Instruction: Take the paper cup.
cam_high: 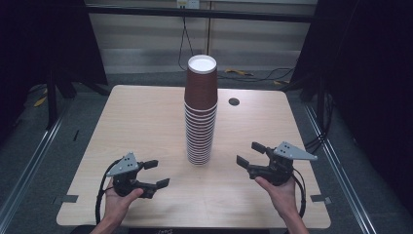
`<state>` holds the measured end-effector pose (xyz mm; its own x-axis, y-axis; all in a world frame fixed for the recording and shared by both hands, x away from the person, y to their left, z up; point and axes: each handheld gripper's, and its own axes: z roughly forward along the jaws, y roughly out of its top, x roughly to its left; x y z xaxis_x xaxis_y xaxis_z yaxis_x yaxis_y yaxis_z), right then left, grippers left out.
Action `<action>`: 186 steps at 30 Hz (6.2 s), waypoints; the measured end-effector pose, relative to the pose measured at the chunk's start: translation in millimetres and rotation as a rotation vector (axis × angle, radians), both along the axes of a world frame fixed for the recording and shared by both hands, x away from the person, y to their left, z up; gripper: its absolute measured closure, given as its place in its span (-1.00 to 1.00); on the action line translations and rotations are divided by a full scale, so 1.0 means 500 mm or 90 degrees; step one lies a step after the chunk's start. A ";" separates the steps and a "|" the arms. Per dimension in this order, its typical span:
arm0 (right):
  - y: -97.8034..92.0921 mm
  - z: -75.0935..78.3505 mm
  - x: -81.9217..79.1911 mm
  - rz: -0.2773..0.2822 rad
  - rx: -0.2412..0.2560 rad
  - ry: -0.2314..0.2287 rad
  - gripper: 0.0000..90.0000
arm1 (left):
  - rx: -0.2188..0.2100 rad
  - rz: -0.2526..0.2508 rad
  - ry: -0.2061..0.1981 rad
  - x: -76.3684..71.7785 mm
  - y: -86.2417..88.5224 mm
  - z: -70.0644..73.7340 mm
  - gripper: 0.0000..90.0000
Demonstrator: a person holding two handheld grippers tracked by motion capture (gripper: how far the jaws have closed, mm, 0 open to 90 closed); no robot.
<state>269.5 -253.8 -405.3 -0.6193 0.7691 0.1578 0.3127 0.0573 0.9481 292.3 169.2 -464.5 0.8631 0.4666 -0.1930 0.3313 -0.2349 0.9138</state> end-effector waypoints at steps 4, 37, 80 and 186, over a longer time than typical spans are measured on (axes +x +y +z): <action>-0.004 0.024 0.004 -0.007 -0.010 -0.009 -0.54 | 0.008 -0.004 -0.006 -0.003 -0.004 0.001 -0.56; 0.086 0.222 0.103 0.088 -0.036 -0.034 -0.55 | 0.009 -0.023 0.006 -0.001 -0.009 -0.002 -0.56; 0.213 0.362 0.242 0.182 -0.044 -0.043 -0.67 | 0.009 -0.027 0.012 0.004 -0.007 -0.006 -0.56; 0.066 0.443 0.167 0.122 0.146 -0.159 -0.50 | 0.009 -0.030 0.011 0.005 -0.017 -0.008 -0.56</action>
<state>353.1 -221.0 -183.8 -0.7898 0.5976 0.1382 0.0748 -0.1298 0.9887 294.6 160.7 -468.6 0.8811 0.4276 -0.2021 0.3352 -0.2630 0.9047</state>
